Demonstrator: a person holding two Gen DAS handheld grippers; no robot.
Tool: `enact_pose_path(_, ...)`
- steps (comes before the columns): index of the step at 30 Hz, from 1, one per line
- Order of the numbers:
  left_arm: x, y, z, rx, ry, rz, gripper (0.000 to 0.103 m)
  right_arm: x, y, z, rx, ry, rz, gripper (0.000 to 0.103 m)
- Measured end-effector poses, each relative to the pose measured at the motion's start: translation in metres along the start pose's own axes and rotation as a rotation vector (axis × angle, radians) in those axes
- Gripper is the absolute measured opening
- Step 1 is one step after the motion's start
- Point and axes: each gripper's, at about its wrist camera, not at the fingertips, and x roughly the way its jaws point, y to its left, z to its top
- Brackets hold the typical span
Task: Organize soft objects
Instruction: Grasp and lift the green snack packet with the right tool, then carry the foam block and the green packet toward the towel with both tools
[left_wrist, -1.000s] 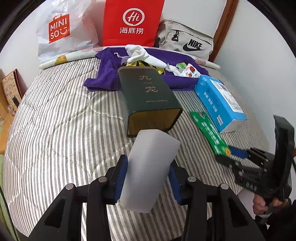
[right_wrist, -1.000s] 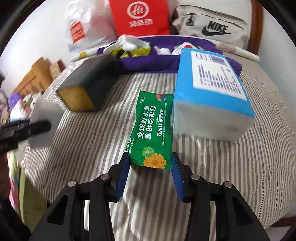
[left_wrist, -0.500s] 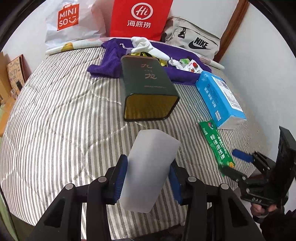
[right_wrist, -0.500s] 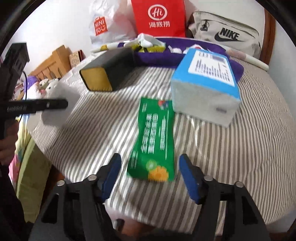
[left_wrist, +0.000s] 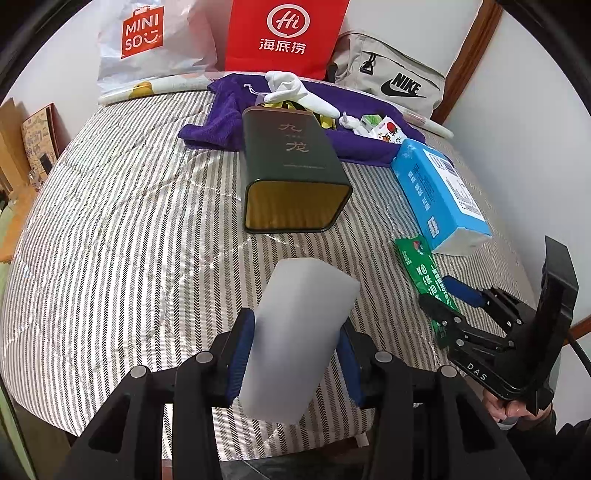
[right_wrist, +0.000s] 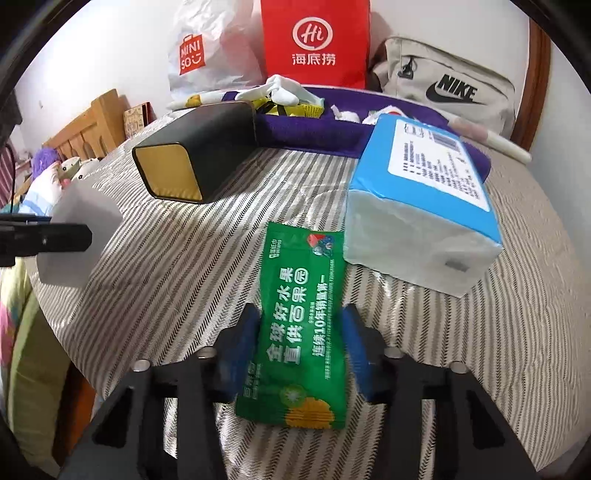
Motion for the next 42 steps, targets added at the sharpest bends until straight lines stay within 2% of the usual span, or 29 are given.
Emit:
enact_pose_path(4, -0.002, -0.006, 0.001, 0.003, -0.004, -0.003, 0.042, -0.005, -0.009, -0.003, 0.017, 0.007, 0.040, 0.035)
enact_pose_path(7, -0.005, -0.011, 0.002, 0.010, -0.012, -0.005, 0.042, -0.011, -0.016, -0.006, 0.049, 0.016, 0.088, 0.032)
enact_pose_path(14, -0.010, -0.018, 0.005, 0.012, -0.027, -0.017, 0.042, -0.032, -0.025, -0.013, 0.063, -0.005, 0.102, 0.030)
enact_pose_path(22, -0.019, -0.028, 0.018, 0.014, -0.050, -0.050, 0.042, -0.061, -0.027, -0.003, 0.039, -0.065, 0.133, 0.030)
enact_pose_path(28, -0.027, -0.031, 0.036, 0.020, -0.076, -0.053, 0.042, -0.079, -0.033, 0.015, 0.035, -0.116, 0.160, 0.030)
enact_pose_path(33, -0.030, -0.028, 0.056, 0.012, -0.100, -0.048, 0.042, -0.085, -0.050, 0.040, 0.043, -0.158, 0.123, 0.030)
enact_pose_path(42, -0.029, -0.012, 0.104, -0.041, -0.136, -0.083, 0.042, -0.086, -0.090, 0.090, 0.074, -0.212, 0.058, 0.030)
